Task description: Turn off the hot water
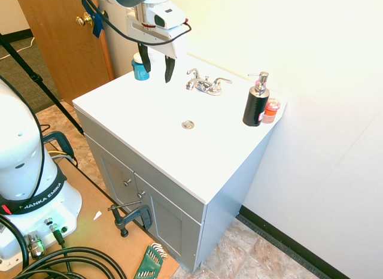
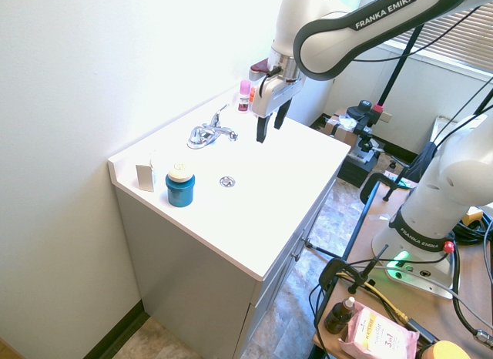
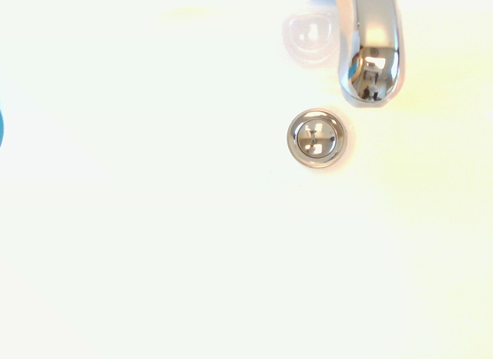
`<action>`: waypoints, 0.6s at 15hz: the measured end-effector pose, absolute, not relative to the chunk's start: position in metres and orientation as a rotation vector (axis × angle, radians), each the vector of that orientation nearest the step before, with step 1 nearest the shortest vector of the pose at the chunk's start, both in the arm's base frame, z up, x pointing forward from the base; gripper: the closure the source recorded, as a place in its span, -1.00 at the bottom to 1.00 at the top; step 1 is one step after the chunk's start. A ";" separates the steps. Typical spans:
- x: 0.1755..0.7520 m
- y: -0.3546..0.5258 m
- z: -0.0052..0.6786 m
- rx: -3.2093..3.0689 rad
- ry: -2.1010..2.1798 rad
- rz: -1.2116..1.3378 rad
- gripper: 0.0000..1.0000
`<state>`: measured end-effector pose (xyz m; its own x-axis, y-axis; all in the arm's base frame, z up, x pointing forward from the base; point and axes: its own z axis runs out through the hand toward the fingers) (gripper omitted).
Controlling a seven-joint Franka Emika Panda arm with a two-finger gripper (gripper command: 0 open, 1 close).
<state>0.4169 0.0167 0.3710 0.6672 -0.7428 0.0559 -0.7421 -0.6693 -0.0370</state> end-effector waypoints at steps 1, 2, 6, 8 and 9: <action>0.417 0.017 0.371 -2.858 1.273 -0.103 -1.00; 0.418 0.017 0.371 -2.860 1.271 -0.106 -1.00; 0.437 0.018 0.374 -2.869 1.258 -0.126 -1.00; 0.449 0.016 0.380 -2.877 1.265 -0.174 -1.00; 0.456 0.012 0.383 -2.888 1.300 -0.241 -1.00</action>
